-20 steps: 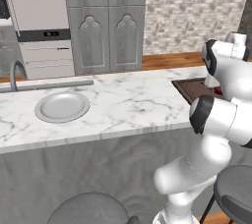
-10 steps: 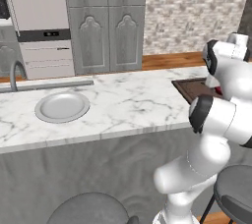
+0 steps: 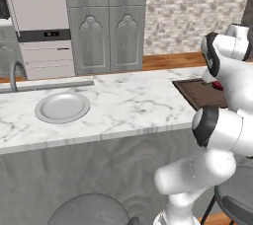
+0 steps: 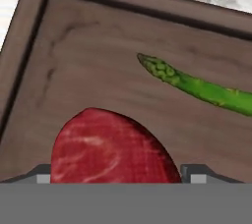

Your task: Create a steak meal by picking up the steak and asparagus from the tray and placing them on the plate. Leave the eggplant on the tray.

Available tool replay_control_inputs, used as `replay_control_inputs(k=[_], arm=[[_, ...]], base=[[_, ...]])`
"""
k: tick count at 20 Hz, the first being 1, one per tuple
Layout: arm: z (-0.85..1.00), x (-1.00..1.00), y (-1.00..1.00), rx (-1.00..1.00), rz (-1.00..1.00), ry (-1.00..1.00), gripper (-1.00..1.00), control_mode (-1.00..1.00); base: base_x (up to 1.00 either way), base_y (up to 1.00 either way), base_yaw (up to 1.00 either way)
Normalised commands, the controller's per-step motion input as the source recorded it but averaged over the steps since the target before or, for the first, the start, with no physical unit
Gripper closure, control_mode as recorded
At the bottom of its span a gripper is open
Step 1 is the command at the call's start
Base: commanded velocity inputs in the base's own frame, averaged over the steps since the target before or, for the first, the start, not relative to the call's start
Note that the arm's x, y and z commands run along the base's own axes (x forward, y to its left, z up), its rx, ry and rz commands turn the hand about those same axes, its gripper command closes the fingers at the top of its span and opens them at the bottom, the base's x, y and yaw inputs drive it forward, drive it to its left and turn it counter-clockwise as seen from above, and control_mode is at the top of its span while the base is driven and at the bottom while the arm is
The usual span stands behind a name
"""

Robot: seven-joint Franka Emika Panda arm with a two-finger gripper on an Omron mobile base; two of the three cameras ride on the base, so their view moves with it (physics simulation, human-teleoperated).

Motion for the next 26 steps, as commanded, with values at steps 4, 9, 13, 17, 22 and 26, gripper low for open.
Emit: replay_control_inputs(k=[4, 9, 13, 17, 22, 26], arm=[[0.62, -0.37, 0.56, -0.01, 0.1, -0.04, 1.0, -1.0], [0.25, -0.56, 0.8, 0.0, 0.11, -0.12, 1.0, -1.0], [0.05, -0.45, 0.99, -0.01, 0.14, -0.13, 1.0, -1.0], [0.01, -0.26, 1.0, 0.0, 0.15, -0.15, 1.0, -1.0], [0.28, -0.13, 1.0, 0.0, 0.12, -0.14, 1.0, -1.0], [0.47, -0.17, 0.99, 0.0, 0.08, -0.04, 1.0, -1.0]], base=[[0.0, 0.0, 0.0], [0.0, 0.0, 0.0], [0.0, 0.0, 0.0], [0.0, 0.0, 0.0], [0.0, 0.0, 0.0], [0.0, 0.0, 0.0]])
